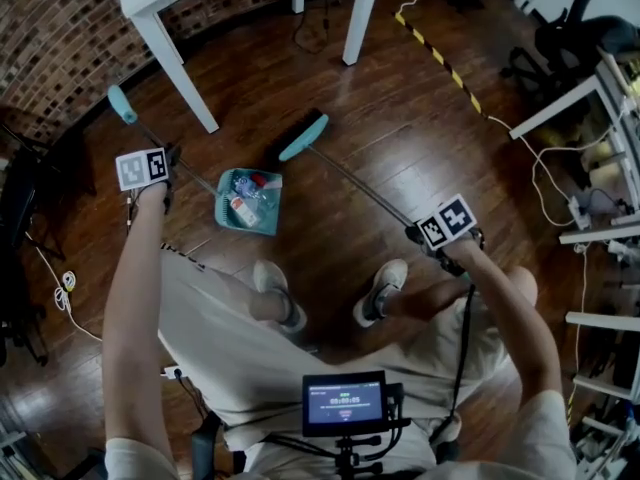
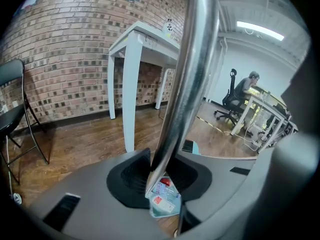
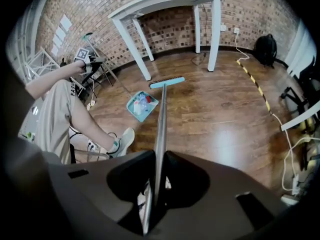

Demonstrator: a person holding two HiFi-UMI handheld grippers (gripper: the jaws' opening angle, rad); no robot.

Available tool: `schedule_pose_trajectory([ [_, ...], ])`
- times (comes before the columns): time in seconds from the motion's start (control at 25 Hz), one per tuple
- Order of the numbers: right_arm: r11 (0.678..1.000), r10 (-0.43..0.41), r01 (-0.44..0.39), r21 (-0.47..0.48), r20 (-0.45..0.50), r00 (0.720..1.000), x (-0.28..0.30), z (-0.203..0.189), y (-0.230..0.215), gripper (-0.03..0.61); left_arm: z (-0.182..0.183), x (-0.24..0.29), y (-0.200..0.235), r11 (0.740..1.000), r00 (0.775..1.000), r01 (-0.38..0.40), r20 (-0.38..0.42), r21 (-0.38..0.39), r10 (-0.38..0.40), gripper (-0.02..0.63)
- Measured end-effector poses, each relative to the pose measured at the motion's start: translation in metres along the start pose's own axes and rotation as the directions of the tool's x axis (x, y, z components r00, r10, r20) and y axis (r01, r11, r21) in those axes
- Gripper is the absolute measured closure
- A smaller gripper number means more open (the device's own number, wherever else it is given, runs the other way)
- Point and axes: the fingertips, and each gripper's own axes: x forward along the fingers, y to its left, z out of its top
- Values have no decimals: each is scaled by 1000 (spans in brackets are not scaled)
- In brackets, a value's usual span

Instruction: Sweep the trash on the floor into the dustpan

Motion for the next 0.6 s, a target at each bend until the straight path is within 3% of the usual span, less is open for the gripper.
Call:
schedule_pose_trajectory([
  [0.36, 991, 118, -121, 53, 50, 992, 27, 29, 31, 480, -8, -4, -21, 1000, 997, 27, -72, 15, -26, 526],
  [0.6, 950, 265, -280, 138, 118, 957, 26, 31, 57, 480, -20, -8, -41, 999, 992, 34, -124, 25, -31, 526],
])
